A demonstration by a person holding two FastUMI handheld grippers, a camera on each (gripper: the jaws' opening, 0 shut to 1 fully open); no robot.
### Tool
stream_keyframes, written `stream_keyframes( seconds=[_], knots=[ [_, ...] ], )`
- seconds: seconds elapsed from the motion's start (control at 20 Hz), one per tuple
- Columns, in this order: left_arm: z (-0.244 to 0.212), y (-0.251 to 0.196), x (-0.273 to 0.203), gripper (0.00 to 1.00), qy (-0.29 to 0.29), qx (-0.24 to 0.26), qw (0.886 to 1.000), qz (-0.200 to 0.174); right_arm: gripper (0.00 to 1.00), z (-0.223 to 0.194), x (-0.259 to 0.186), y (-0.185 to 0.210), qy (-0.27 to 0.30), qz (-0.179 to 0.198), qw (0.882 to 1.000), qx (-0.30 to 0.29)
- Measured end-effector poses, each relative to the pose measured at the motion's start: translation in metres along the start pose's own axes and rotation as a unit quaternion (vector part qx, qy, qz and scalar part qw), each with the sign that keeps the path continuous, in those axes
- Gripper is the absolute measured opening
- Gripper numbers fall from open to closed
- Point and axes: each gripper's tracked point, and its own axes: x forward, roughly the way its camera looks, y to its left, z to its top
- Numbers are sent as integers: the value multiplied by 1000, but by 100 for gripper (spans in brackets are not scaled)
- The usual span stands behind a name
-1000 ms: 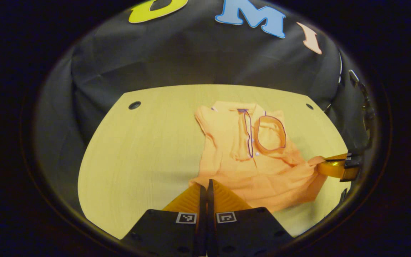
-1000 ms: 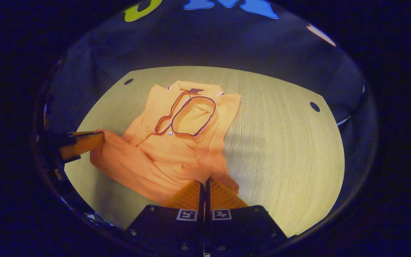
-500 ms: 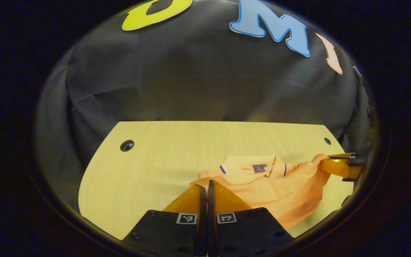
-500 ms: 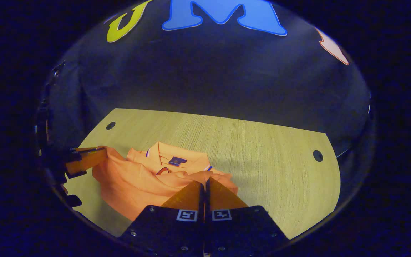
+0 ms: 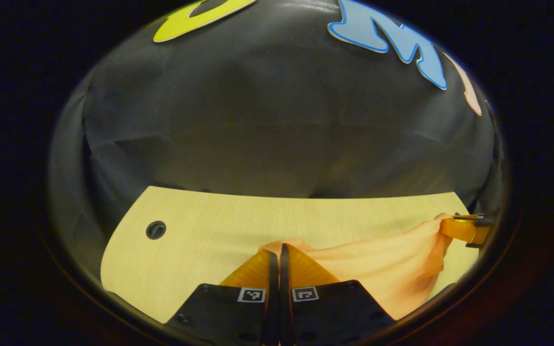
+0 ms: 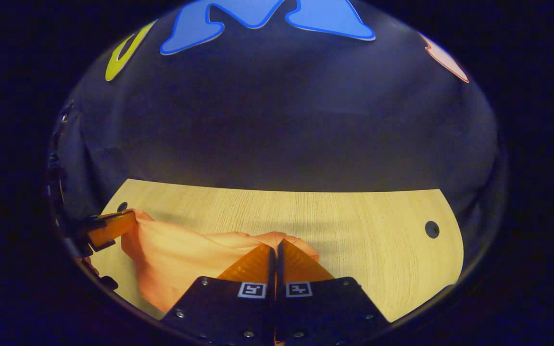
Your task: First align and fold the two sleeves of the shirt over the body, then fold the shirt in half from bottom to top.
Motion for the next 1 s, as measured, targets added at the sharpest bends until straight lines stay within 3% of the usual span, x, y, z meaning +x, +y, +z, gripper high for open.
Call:
stream_keyframes(
  seconds=[0.05,0.15,0.2,0.25,0.3,0.35,0.4,0.5,0.55,0.75,0.85,0.9,1.0],
  knots=[
    [0,-4,6,6,-2,1,1000,-7,1,0,6,-3,0,-4,1000,5],
    [-3,-10,9,16,1,4,1000,-20,5,-7,10,-1,10,2,1000,14],
    [-2,-12,9,27,-1,2,1000,-23,6,-8,9,-1,11,4,1000,14],
    [0,-11,5,41,-4,1,1000,-24,13,-5,8,-2,6,3,1000,15],
    [2,-10,4,55,-7,2,1000,-22,37,-3,5,-1,3,2,1000,15],
    [4,-10,1,69,-8,3,1000,-22,52,-2,5,-2,-1,0,1000,14],
    [7,-10,-4,69,-9,5,1000,-21,61,2,-3,-3,-6,-4,1000,14],
    [15,-12,-23,68,-13,-1,1000,-27,58,6,-14,-1,-17,-4,1000,5],
    [20,-13,-38,68,-17,-5,999,-32,61,8,-29,1,-23,-3,1000,2],
    [34,-25,-133,71,-39,2,998,-54,61,12,-112,19,-50,8,999,8],
    [32,-34,-197,71,-50,4,996,-70,61,11,-176,27,-74,5,997,6],
    [27,-38,-240,65,-57,9,996,-74,61,6,-213,28,-89,0,996,0],
    [25,-41,-277,65,-65,8,995,-77,61,0,-248,32,-104,-4,995,-5]
  ],
)
